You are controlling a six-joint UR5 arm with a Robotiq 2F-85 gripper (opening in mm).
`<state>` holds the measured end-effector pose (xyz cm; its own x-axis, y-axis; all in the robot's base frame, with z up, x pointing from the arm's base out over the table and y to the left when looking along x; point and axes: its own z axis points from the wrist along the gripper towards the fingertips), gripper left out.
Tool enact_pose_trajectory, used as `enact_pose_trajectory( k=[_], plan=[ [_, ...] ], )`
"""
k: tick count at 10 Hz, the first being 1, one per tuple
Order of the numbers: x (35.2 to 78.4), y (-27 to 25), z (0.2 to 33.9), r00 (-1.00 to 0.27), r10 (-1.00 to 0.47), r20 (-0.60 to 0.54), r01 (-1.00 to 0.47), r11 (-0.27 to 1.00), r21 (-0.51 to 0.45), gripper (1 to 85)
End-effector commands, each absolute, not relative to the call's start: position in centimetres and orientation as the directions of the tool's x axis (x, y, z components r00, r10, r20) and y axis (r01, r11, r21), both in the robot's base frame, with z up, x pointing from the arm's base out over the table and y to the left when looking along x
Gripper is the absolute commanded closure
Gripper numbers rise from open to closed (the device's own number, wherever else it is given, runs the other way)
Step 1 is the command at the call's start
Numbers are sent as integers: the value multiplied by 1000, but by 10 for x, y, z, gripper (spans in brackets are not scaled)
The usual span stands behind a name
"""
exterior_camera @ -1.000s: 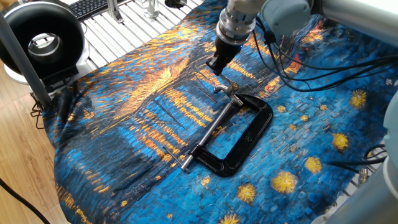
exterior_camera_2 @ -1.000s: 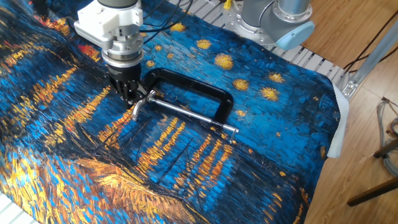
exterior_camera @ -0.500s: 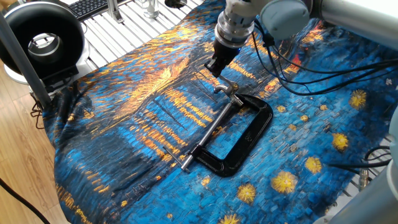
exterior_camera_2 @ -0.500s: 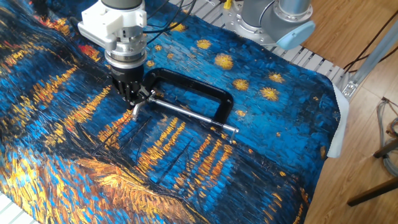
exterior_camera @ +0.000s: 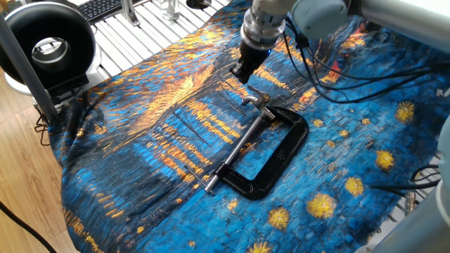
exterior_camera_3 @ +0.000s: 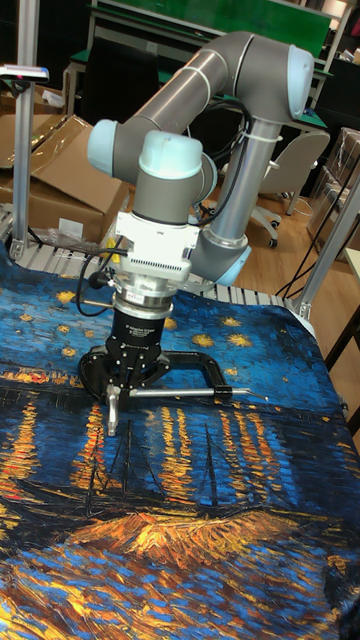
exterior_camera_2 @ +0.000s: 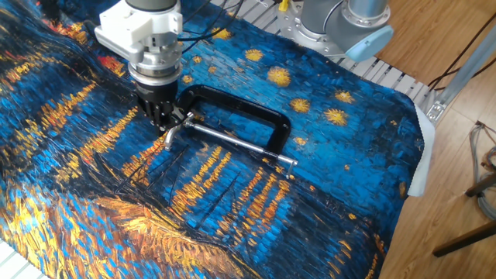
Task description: Turn on the water tap
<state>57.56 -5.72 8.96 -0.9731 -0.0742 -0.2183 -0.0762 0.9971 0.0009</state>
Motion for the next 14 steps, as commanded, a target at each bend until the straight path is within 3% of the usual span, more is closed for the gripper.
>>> enact_pose_trajectory(
  k=[1,14],
  plan=[
    [582,-69,103,-971,-94,-218,-95,995,-6,847],
    [565,-63,81,-962,-53,-270,-64,997,31,847]
  ],
)
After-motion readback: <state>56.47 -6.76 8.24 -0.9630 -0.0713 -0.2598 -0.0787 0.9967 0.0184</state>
